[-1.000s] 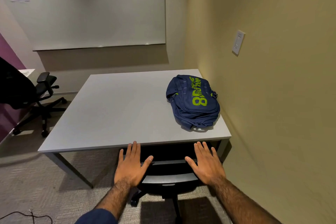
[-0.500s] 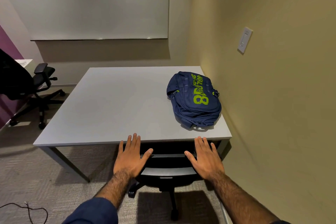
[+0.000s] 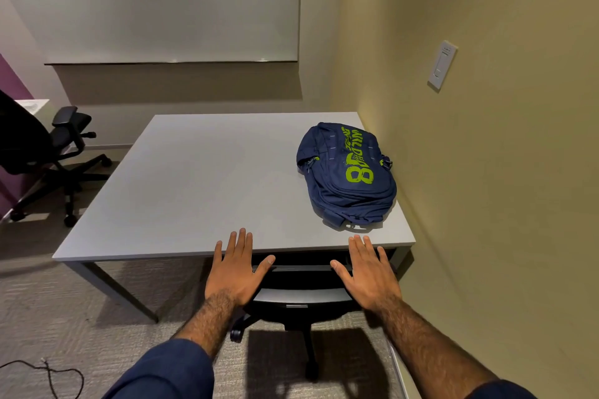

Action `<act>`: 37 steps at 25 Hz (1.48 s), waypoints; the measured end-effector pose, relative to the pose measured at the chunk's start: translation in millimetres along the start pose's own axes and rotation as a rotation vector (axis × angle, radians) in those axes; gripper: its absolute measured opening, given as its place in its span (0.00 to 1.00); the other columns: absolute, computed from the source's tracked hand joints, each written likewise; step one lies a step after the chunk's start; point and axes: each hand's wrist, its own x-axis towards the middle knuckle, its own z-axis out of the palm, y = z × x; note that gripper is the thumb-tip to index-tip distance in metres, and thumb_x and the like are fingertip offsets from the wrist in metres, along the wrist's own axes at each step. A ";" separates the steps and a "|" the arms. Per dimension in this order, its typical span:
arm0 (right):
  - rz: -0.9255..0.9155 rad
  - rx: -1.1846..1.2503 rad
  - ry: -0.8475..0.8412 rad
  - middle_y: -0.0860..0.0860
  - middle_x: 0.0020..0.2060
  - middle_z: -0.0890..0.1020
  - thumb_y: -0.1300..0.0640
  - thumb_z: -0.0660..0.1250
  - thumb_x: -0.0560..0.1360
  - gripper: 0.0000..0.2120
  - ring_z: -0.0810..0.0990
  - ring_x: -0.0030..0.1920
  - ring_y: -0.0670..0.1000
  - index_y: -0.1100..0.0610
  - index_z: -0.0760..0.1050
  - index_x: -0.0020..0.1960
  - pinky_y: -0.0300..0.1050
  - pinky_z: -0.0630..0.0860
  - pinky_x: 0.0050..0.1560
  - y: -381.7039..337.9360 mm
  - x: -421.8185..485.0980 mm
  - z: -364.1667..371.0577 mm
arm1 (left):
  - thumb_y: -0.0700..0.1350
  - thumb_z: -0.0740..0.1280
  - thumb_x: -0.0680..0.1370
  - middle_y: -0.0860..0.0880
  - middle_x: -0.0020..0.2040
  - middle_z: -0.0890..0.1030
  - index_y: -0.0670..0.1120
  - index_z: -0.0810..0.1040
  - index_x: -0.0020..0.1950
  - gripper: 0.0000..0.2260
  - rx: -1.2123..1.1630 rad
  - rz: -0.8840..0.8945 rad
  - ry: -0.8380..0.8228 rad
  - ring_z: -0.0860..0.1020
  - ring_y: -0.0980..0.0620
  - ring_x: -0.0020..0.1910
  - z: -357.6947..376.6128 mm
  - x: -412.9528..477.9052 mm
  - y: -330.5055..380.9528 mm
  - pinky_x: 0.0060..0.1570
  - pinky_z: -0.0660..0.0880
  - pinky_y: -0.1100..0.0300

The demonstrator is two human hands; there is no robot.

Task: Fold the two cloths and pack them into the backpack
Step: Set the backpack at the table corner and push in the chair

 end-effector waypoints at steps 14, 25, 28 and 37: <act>0.001 -0.038 0.012 0.53 0.83 0.46 0.25 0.32 0.75 0.47 0.41 0.82 0.51 0.56 0.43 0.83 0.57 0.43 0.80 6.7 25.4 -0.2 | 0.75 0.28 0.72 0.49 0.82 0.36 0.47 0.37 0.82 0.47 0.006 0.009 0.005 0.36 0.51 0.81 -4.7 24.3 4.7 0.79 0.34 0.45; -0.004 -0.018 0.014 0.52 0.82 0.44 0.23 0.24 0.68 0.54 0.40 0.81 0.51 0.55 0.42 0.83 0.56 0.42 0.80 13.9 44.4 -5.6 | 0.75 0.29 0.73 0.50 0.82 0.36 0.47 0.37 0.82 0.46 0.001 -0.003 -0.005 0.35 0.51 0.81 -6.2 40.5 11.2 0.78 0.33 0.46; -0.009 -0.016 0.017 0.51 0.82 0.44 0.23 0.23 0.68 0.54 0.40 0.81 0.51 0.55 0.42 0.83 0.57 0.42 0.81 13.2 46.5 -7.2 | 0.75 0.28 0.72 0.50 0.82 0.35 0.47 0.36 0.82 0.46 0.002 -0.004 -0.006 0.35 0.51 0.81 -7.2 43.3 11.3 0.78 0.32 0.46; 0.012 -0.026 -0.002 0.51 0.82 0.43 0.24 0.25 0.70 0.51 0.39 0.81 0.51 0.55 0.40 0.83 0.57 0.42 0.80 8.6 50.5 -7.2 | 0.75 0.30 0.73 0.50 0.82 0.35 0.47 0.36 0.82 0.45 0.020 -0.006 -0.009 0.35 0.51 0.81 -8.6 50.3 7.4 0.78 0.32 0.46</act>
